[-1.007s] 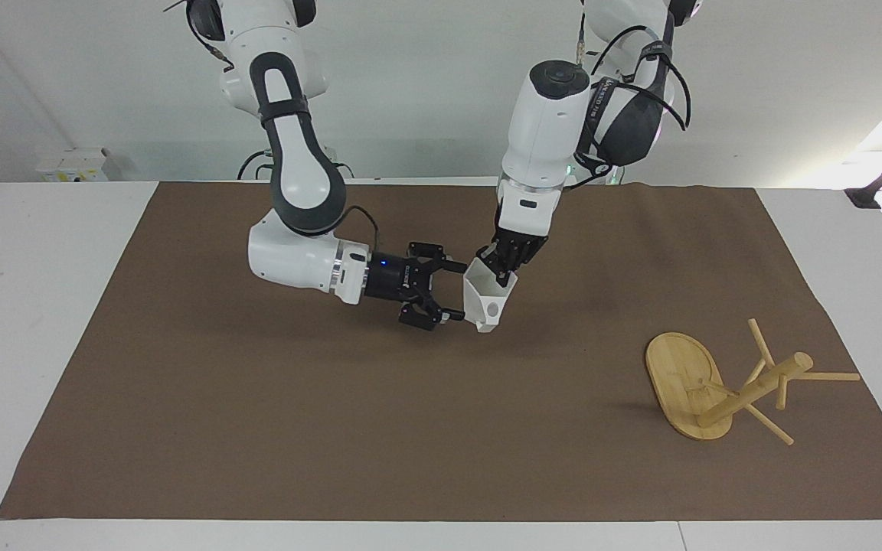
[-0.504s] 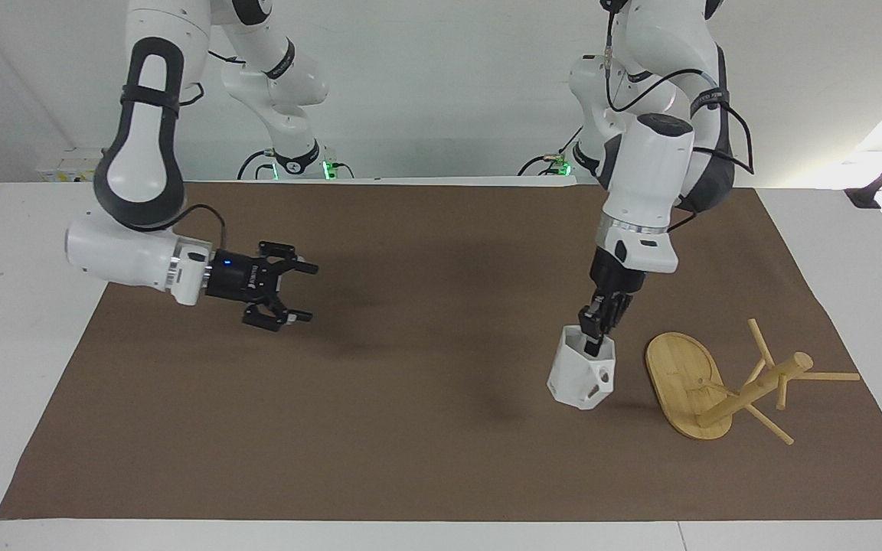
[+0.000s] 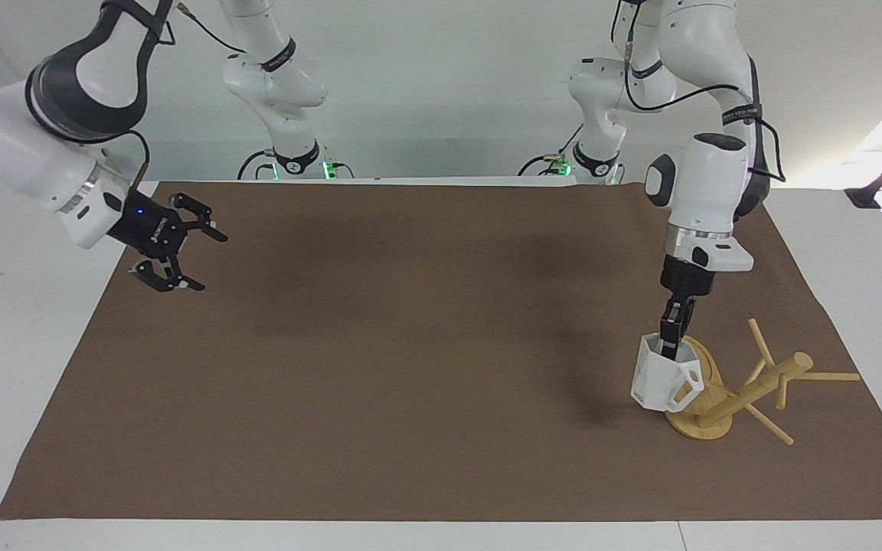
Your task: Hang cup on rack
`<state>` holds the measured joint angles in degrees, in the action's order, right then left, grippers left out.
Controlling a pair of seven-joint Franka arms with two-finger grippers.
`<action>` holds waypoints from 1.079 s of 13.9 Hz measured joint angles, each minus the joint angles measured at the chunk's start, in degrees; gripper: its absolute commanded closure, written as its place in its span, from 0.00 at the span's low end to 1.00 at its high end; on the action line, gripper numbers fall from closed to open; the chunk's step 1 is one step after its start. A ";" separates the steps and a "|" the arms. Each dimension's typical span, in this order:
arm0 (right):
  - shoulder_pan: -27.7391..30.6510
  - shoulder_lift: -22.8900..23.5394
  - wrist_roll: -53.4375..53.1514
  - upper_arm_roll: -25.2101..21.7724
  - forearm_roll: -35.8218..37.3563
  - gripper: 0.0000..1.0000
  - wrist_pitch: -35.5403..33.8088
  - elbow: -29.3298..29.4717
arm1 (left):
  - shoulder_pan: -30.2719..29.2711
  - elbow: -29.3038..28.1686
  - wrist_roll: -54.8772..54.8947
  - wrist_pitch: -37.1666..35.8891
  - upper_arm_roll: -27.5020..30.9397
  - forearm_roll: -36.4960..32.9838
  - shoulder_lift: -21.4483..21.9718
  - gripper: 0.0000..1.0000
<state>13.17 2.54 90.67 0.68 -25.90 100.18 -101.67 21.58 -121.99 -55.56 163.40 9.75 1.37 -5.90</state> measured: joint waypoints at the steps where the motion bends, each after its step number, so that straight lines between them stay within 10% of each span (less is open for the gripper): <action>1: -0.31 -0.82 -1.94 0.21 3.15 0.01 0.79 0.00 | -0.45 -0.11 0.00 0.00 0.00 0.00 0.09 1.00; 5: -2.83 -3.47 -21.06 0.69 16.72 0.01 -0.99 2.66 | -1.59 -0.67 0.00 0.00 -0.28 0.02 0.10 1.00; 12: -12.44 -4.69 -66.85 -2.72 25.26 0.01 -25.73 15.35 | -2.43 -1.51 -0.07 -0.19 -0.30 3.83 0.07 0.97; 13: -14.08 -5.01 -71.56 -4.99 25.34 0.01 -26.97 15.36 | -2.55 -1.60 -0.07 -0.39 -0.28 4.31 0.04 0.61; 14: -15.13 -5.18 -75.11 -6.75 25.36 0.01 -27.48 15.31 | -2.85 -1.66 -0.09 -1.10 -0.25 4.51 0.02 0.04; 15: -15.69 -5.19 -77.60 -7.66 25.47 0.01 -27.71 15.20 | -3.31 -1.61 -0.10 -1.98 -0.23 4.53 -0.01 0.00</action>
<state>-2.52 -2.65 13.07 -6.98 -0.43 72.47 -86.47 18.27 -123.60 -55.65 161.42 9.52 5.90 -5.92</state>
